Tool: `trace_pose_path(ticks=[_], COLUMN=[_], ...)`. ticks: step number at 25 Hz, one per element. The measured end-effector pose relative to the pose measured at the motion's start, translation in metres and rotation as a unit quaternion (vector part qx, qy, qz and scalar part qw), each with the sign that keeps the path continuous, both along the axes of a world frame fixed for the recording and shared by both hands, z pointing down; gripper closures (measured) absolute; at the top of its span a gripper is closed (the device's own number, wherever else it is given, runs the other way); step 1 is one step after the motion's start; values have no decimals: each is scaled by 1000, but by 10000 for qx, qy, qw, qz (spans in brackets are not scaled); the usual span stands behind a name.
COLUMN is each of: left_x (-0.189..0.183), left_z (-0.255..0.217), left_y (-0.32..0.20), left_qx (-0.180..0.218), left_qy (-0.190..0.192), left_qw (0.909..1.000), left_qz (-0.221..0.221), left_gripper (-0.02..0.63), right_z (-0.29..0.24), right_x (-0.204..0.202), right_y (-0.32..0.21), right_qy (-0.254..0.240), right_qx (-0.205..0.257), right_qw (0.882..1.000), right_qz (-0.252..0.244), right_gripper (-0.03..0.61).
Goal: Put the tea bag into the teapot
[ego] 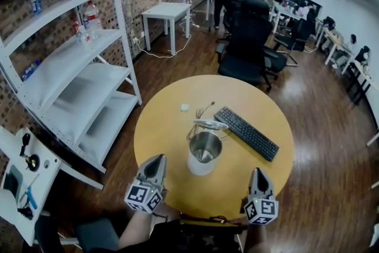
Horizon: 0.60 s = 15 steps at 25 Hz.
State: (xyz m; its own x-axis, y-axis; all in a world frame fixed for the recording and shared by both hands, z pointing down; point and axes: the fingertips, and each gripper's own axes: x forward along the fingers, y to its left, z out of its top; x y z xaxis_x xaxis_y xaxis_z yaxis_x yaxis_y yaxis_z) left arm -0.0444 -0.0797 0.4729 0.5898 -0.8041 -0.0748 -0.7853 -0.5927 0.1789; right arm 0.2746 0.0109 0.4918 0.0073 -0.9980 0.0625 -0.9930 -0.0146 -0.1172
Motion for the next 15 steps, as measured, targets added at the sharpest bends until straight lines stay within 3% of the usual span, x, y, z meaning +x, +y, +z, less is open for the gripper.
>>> trace_pose_path(ticks=[9,15], left_x=[-1,-12], left_z=[4,1], left_y=[7,-25], left_qx=[-116,3], left_qy=[19,99], left_qw=[9999,9998], left_qz=[27,-153], left_gripper=[614,614], right_z=[6,1], right_x=[3,1], right_y=[4,-31], right_qy=[-141,-139], right_qx=[-20,142], right_qw=[9999,9998], right_qz=[30,27], right_gripper=[569,569])
